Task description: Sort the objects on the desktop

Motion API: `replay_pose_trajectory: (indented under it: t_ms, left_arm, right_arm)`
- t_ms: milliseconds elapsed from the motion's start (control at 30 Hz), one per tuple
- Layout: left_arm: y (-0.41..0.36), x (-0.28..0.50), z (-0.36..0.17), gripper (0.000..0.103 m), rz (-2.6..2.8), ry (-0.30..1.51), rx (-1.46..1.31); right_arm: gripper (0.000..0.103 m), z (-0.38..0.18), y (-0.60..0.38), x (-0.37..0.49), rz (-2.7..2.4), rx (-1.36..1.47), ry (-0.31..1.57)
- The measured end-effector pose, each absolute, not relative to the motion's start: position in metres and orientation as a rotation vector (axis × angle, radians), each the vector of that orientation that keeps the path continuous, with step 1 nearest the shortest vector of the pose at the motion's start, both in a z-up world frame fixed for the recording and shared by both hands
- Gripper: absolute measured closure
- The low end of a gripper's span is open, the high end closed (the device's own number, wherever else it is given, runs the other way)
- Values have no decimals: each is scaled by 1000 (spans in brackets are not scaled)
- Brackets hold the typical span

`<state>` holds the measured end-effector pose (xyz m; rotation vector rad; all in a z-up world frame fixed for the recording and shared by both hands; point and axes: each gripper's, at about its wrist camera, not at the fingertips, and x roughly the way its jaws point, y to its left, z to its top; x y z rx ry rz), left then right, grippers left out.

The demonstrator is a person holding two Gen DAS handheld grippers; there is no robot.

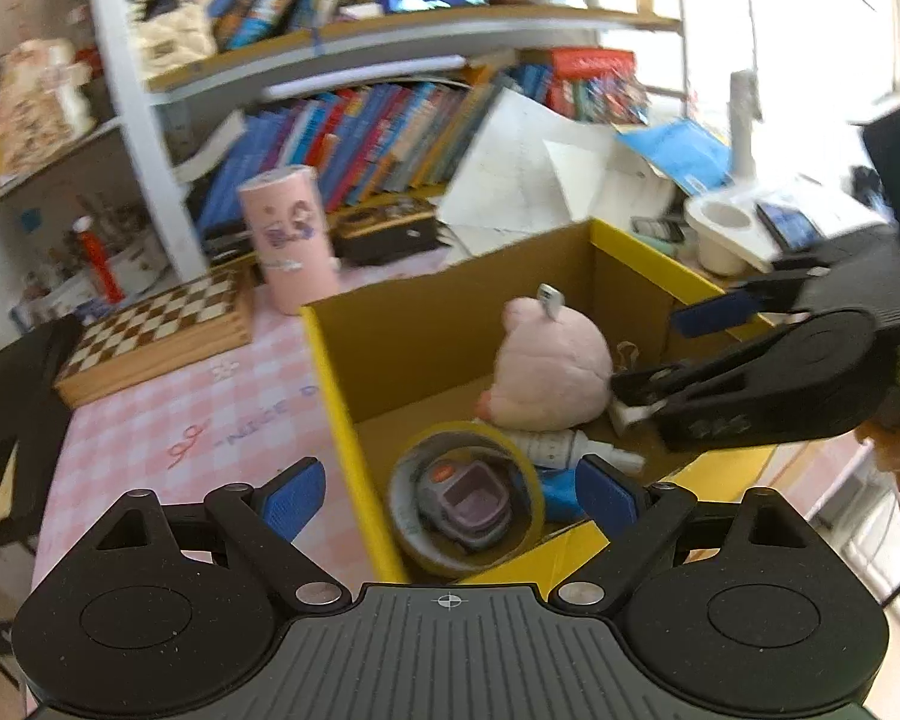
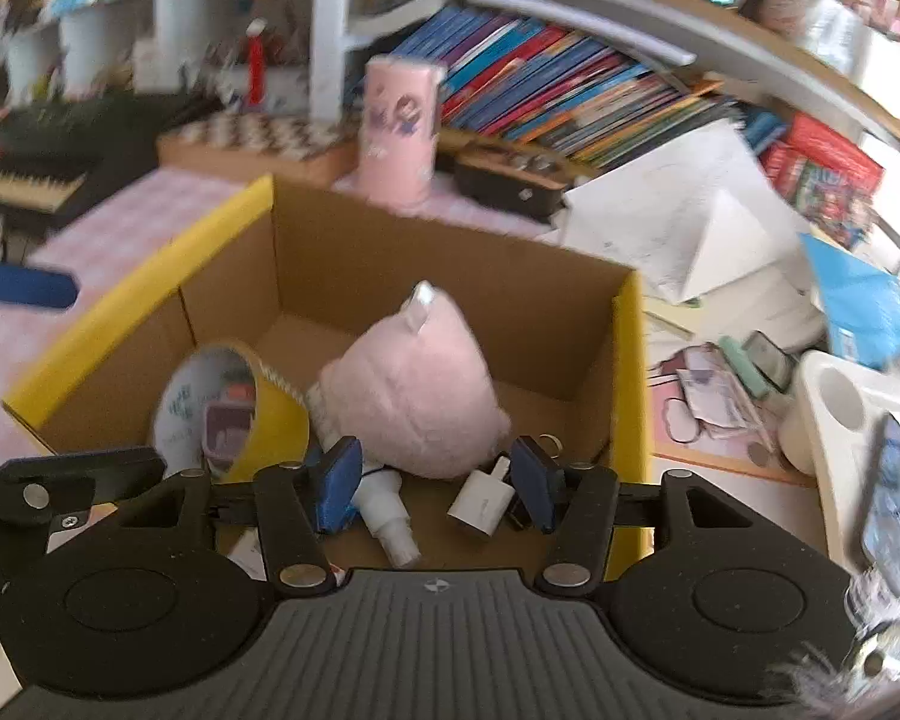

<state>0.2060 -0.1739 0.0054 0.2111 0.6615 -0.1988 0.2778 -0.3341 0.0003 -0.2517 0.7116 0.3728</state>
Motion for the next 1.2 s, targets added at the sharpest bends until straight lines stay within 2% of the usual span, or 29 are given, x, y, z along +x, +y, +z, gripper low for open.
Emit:
replay_pose_trajectory:
  t_ms: [67,200,633,1200]
  left_arm:
    - [-166,197,8,10,-158,648,184]
    - [-146,172,15,10,-69,607,143]
    - [-95,92,16,6,79,581,56]
    - [-66,6,8,6,85,618,28]
  right_arm:
    - [42,8,-339,267,328,-200,675]
    - [41,19,-343,244,266,-119,622]
    - [28,29,-305,145,170,-18,515]
    - [22,15,-256,36,175,-22,551]
